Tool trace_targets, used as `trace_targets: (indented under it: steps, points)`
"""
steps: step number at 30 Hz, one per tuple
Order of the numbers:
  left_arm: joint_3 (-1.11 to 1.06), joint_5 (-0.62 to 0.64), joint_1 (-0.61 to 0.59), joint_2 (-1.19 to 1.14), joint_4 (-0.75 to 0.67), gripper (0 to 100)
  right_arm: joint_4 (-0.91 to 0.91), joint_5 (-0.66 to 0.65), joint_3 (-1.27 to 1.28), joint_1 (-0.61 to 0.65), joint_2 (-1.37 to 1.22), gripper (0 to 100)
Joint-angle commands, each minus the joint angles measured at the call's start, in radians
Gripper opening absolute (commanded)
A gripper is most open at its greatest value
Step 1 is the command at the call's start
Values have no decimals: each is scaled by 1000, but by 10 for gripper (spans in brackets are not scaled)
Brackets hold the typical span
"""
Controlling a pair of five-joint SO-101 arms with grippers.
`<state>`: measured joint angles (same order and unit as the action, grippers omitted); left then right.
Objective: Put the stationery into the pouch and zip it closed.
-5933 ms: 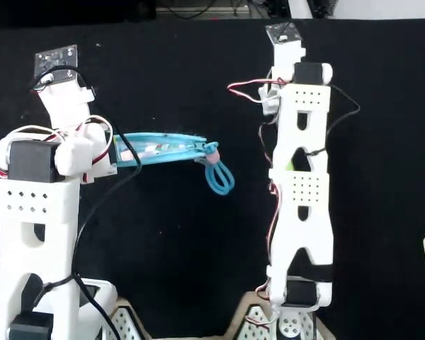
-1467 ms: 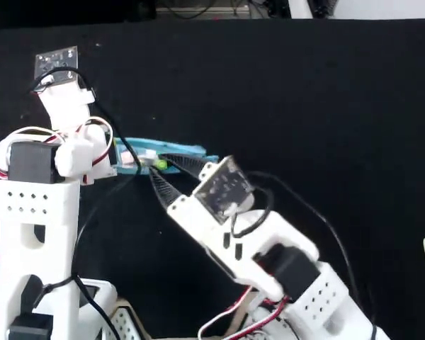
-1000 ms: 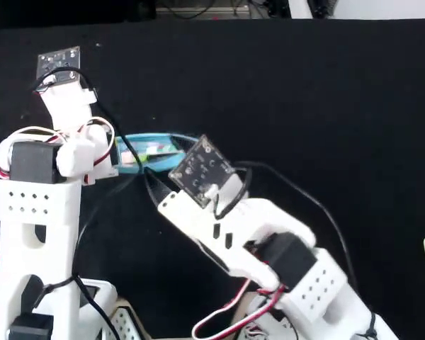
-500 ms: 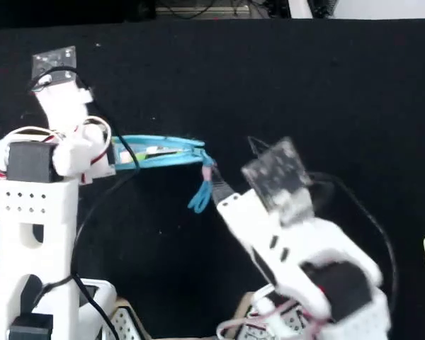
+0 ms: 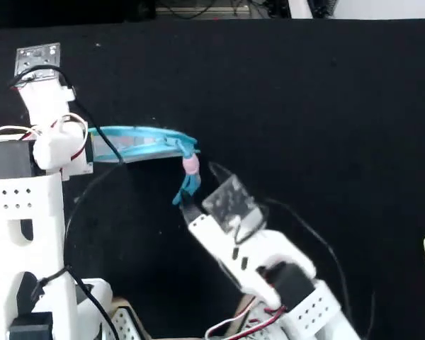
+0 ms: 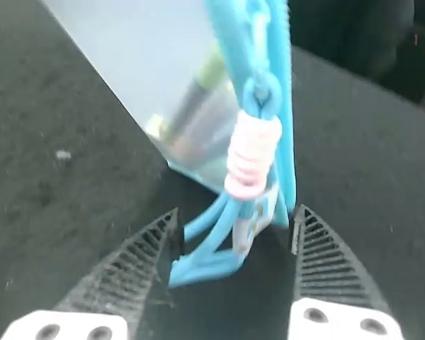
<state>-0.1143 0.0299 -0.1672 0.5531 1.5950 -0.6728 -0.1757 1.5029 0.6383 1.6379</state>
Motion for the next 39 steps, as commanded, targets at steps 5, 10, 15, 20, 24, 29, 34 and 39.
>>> trace_targets:
  steps: [5,10,15,20,24,29,34,39]
  points:
    - [-1,-135,-12,0,-14,33,97,89,174,0,325,237]
    - [-2,-135,-12,-9,-12,33,97,176,153,-2,309,237]
    - [-58,-135,30,-6,-31,33,60,207,91,-5,309,237]
    - [-151,-135,120,0,-100,33,20,207,68,-6,309,237]
    - [-176,-135,134,0,-120,33,21,201,67,-6,309,237]
    - [-179,-135,131,0,-120,33,20,201,65,-8,309,236]
    - [-179,-132,127,0,-118,33,-58,198,-30,-72,302,198]
    - [-180,-132,133,0,-120,33,-75,115,-28,-61,302,150]
